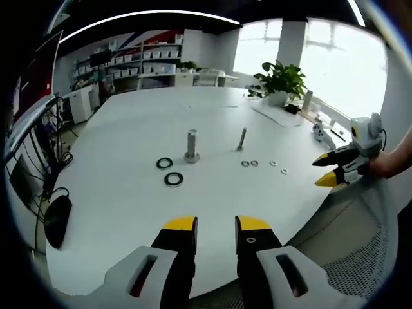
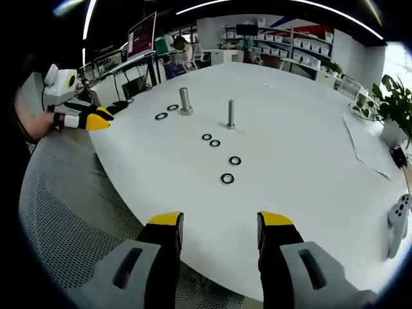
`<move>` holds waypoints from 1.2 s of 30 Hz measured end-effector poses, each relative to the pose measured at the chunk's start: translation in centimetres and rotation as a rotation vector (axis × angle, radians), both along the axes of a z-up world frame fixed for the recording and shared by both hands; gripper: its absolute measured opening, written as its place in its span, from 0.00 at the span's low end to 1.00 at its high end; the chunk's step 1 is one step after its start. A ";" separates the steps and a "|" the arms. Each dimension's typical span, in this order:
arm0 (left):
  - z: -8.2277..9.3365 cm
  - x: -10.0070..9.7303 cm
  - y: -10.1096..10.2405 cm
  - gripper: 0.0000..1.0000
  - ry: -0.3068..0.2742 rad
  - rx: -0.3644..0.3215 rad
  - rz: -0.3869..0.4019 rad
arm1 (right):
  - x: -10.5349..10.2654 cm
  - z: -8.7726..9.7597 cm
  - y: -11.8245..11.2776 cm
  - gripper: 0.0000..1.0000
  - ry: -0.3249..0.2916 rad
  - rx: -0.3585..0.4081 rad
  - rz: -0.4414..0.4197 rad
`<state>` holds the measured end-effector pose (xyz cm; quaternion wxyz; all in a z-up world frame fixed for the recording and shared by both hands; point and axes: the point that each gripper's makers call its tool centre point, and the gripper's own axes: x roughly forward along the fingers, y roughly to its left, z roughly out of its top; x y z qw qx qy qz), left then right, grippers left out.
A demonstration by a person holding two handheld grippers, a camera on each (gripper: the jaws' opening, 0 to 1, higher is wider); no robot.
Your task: Place the washer onto the threaded stud by aligning its center hole with the stud, sliding it down to the base, and recovering from edge contact or off-axis alignment until the washer reaches the visible bottom stop.
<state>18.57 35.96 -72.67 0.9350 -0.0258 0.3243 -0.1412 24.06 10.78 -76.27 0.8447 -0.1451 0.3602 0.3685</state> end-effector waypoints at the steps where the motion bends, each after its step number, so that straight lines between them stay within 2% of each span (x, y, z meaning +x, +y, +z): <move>1: 0.0 0.0 0.0 0.21 0.000 0.000 -0.001 | 0.0 0.0 0.0 0.48 -0.001 -0.006 0.005; 14: -0.6 -0.2 0.3 0.21 0.028 0.029 0.001 | -0.1 0.5 0.7 0.48 -0.004 0.046 0.015; 19: -0.4 -0.1 0.6 0.20 0.015 0.038 0.013 | -0.1 0.7 0.8 0.48 -0.004 0.061 0.012; 23: -0.7 -0.2 0.8 0.20 0.033 0.051 0.019 | 0.2 1.1 0.7 0.48 -0.004 0.098 -0.011; 27: -0.5 -0.1 1.0 0.19 0.023 0.067 0.024 | 0.2 1.4 1.0 0.48 -0.009 0.126 -0.015; 36: -1.6 -0.6 1.2 0.20 0.085 0.078 0.033 | 0.0 1.5 1.3 0.47 0.003 0.139 -0.003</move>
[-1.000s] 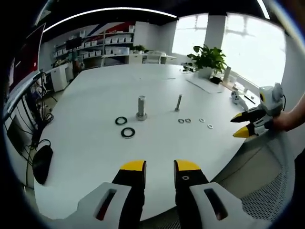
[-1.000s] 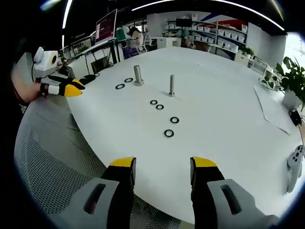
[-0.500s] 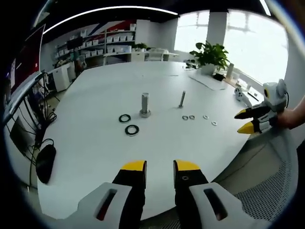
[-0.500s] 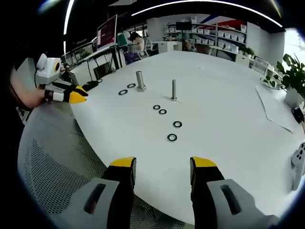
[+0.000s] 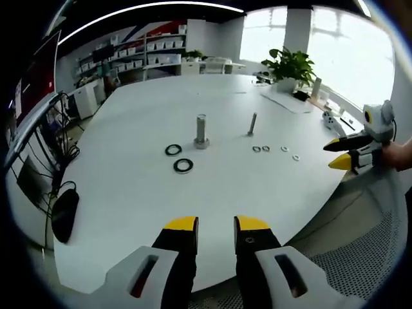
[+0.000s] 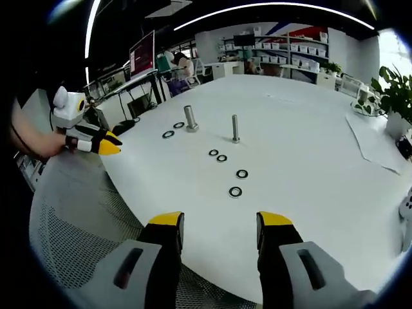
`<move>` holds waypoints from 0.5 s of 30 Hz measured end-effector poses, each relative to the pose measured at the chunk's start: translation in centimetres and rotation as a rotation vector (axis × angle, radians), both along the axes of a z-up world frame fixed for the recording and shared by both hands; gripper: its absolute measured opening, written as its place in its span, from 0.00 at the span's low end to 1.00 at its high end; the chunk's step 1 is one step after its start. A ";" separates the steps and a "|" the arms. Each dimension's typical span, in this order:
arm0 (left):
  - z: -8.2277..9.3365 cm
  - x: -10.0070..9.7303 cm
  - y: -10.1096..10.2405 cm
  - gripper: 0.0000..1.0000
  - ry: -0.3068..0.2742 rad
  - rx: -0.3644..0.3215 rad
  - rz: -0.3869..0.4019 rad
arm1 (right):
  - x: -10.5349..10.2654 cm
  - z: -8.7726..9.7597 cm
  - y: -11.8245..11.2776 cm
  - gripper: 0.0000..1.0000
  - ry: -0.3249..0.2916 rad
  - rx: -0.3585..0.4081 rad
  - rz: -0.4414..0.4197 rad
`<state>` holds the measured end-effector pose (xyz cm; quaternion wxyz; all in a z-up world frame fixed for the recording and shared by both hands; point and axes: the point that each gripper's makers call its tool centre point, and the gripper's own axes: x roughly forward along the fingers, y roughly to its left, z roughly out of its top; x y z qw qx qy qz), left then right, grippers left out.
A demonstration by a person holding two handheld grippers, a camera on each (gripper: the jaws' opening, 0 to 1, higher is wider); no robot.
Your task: Place the washer onto the threaded stud by aligning its center hole with the stud, sliding it down to the base, and recovering from edge contact or off-axis alignment until the washer reaches the visible bottom stop.
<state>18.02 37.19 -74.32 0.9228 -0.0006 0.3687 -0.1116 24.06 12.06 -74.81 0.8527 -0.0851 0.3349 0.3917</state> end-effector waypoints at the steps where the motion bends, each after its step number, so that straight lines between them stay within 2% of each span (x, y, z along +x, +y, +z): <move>1: 0.0 0.0 0.0 0.20 0.002 0.001 0.001 | 0.0 0.0 0.0 0.47 0.003 0.001 0.000; 15: -0.4 -0.3 0.2 0.21 0.027 0.010 0.003 | -0.1 0.3 0.3 0.46 0.010 0.043 -0.002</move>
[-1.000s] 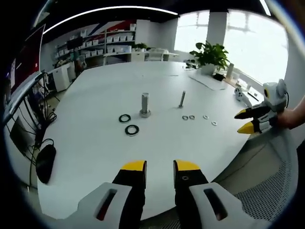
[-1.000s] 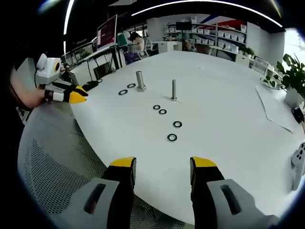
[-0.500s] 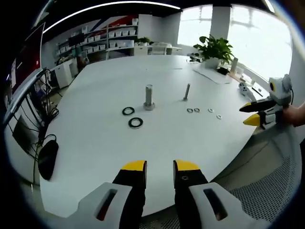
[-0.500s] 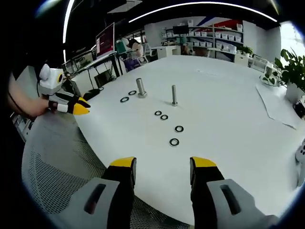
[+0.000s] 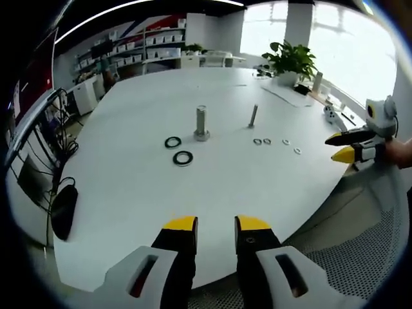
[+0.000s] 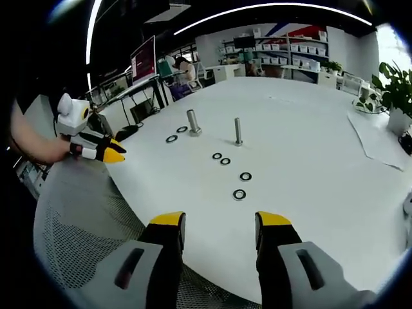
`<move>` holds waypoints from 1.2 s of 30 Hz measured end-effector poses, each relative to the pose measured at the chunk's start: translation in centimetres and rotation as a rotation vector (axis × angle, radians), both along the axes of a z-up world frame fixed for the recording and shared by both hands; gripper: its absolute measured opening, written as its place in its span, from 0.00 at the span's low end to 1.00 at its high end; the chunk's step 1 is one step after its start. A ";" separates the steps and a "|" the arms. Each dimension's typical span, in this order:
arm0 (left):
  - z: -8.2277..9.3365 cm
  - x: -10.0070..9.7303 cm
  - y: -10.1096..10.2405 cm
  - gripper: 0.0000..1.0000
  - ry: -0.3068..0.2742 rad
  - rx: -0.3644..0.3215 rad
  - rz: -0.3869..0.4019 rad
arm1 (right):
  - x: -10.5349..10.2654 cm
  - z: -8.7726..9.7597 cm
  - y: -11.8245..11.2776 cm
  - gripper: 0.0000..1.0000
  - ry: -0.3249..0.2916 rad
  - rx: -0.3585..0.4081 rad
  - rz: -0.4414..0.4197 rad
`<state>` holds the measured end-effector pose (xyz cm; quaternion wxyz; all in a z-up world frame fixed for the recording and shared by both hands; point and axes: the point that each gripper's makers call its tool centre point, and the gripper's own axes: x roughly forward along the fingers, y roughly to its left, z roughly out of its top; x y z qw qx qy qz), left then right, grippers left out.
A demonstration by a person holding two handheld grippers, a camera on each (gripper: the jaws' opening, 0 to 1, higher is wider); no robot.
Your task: Place the washer onto the threaded stud by aligning its center hole with the stud, sliding it down to the base, and recovering from edge contact or off-axis alignment until the washer reaches the visible bottom stop.
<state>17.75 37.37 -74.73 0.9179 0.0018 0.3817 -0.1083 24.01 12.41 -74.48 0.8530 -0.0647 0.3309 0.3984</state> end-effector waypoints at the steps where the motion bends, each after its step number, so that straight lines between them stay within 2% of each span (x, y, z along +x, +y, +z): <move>1: 0.1 0.0 0.0 0.21 -0.004 0.000 0.002 | 0.0 0.0 0.0 0.46 0.000 0.002 -0.001; 10: 0.6 0.3 0.1 0.20 -0.035 -0.014 0.012 | -0.2 -0.1 0.1 0.45 0.010 -0.005 0.012; 13: 0.1 0.1 -0.3 0.22 -0.001 -0.059 0.012 | -0.2 -0.2 0.0 0.45 0.011 -0.010 0.009; 17: 0.5 0.2 -0.4 0.22 -0.023 -0.044 0.000 | -0.1 -0.1 0.0 0.45 0.008 -0.007 0.007; 23: 0.5 0.3 -0.3 0.22 -0.021 -0.045 0.001 | 0.0 -0.1 -0.1 0.45 0.011 0.000 -0.003; 36: -0.2 -0.3 -0.7 0.23 0.029 -0.050 -0.009 | 0.0 -0.2 -0.1 0.45 0.012 -0.002 0.000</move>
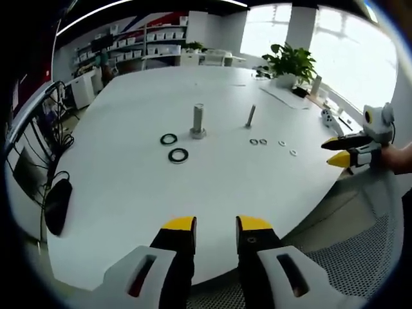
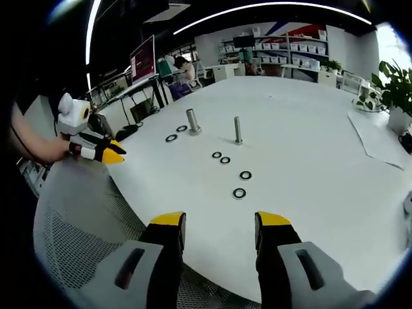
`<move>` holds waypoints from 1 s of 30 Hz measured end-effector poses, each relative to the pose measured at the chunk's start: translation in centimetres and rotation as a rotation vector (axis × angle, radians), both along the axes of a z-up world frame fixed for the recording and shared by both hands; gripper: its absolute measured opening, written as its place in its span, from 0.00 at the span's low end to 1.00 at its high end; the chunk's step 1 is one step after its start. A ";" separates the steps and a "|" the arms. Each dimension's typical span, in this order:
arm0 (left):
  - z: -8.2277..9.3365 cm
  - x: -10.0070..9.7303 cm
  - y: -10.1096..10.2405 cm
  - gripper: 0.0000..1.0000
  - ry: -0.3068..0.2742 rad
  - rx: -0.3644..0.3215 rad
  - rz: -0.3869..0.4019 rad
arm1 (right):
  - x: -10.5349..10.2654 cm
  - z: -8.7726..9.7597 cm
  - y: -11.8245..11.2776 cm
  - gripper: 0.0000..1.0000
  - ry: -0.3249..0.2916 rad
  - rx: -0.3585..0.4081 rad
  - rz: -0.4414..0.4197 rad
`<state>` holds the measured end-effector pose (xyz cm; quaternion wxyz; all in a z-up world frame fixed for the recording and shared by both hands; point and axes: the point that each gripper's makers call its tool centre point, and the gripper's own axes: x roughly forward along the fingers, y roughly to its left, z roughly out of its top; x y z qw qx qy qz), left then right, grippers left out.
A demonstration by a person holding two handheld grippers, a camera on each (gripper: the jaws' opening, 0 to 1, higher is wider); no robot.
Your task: Place the washer onto the threaded stud by aligning its center hole with the stud, sliding it down to the base, and recovering from edge contact or off-axis alignment until the washer reaches the visible bottom stop.
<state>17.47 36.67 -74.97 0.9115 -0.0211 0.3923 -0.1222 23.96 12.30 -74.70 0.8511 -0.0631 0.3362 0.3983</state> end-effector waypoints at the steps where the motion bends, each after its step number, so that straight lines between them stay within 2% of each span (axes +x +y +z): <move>1: 0.0 0.0 0.0 0.23 0.003 0.001 -0.001 | 0.0 0.0 0.0 0.45 0.001 -0.001 0.001; 11: -0.9 -0.5 0.2 0.24 0.057 0.006 0.006 | -0.1 0.0 0.1 0.46 0.001 0.003 0.005; 21: -0.9 -0.5 0.4 0.24 0.074 -0.008 0.022 | -0.1 0.1 0.1 0.46 0.003 0.010 0.003; 24: -0.7 -0.3 0.7 0.24 0.070 -0.004 0.033 | -0.2 0.2 0.2 0.46 0.002 0.012 0.010; 28: -1.2 -0.1 1.5 0.26 0.106 -0.011 0.039 | -0.2 0.2 0.3 0.46 0.006 0.014 0.014; 30: -1.1 0.0 2.0 0.26 0.106 -0.010 0.048 | -0.3 0.2 0.3 0.46 0.005 0.014 0.020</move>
